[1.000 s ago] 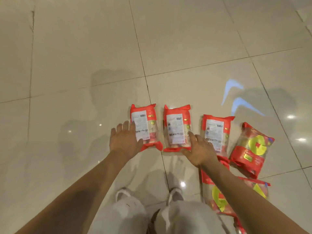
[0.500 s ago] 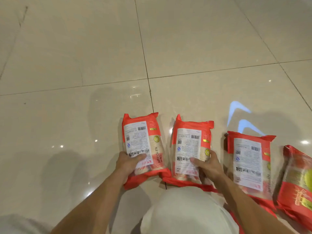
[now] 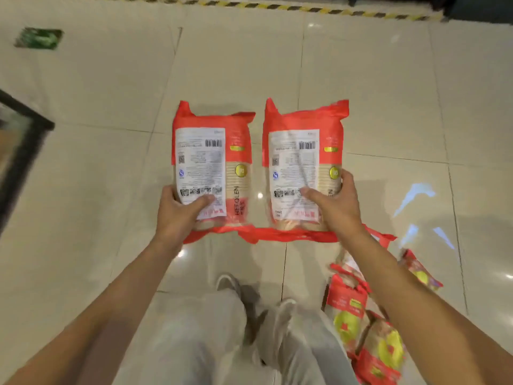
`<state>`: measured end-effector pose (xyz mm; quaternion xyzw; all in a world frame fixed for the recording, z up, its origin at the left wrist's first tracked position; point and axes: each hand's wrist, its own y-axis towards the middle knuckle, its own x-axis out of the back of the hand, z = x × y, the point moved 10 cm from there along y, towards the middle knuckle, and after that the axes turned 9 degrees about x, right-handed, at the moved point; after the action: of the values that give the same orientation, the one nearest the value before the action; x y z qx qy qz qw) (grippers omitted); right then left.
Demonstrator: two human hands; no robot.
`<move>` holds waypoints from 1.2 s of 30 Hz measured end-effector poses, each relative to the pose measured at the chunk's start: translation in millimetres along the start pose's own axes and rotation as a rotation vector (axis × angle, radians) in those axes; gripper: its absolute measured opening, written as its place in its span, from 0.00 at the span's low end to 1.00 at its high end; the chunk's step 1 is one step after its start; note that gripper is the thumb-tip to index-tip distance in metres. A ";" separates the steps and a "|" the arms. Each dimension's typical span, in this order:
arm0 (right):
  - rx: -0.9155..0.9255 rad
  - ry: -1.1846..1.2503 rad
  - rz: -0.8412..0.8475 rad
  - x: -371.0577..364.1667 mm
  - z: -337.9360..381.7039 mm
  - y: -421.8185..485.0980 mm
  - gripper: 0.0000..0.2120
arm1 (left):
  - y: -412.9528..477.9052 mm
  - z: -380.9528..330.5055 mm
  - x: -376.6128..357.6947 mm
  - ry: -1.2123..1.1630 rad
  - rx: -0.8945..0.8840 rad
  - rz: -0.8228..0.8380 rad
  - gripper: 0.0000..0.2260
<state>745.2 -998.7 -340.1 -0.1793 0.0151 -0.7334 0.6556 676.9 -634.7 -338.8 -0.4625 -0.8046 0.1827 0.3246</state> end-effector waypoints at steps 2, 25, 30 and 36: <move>0.097 0.005 0.082 -17.8 112.5 -34.9 0.35 | -66.2 -50.6 79.6 -0.102 -0.029 -0.062 0.27; 0.528 0.236 1.132 -310.0 406.6 -837.5 0.26 | -790.2 272.7 715.9 -0.706 -0.120 -1.073 0.29; 0.530 0.214 1.334 -369.7 390.8 -1004.9 0.30 | -899.5 383.3 794.6 -0.814 -0.071 -1.238 0.24; 0.546 0.182 1.463 -454.6 365.2 -1140.8 0.31 | -957.6 489.1 882.8 -0.873 -0.012 -1.355 0.26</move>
<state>-207.6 -321.6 184.4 0.1047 0.0023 -0.1048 0.9890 -579.3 -353.8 188.9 0.2375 -0.9654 0.1059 0.0187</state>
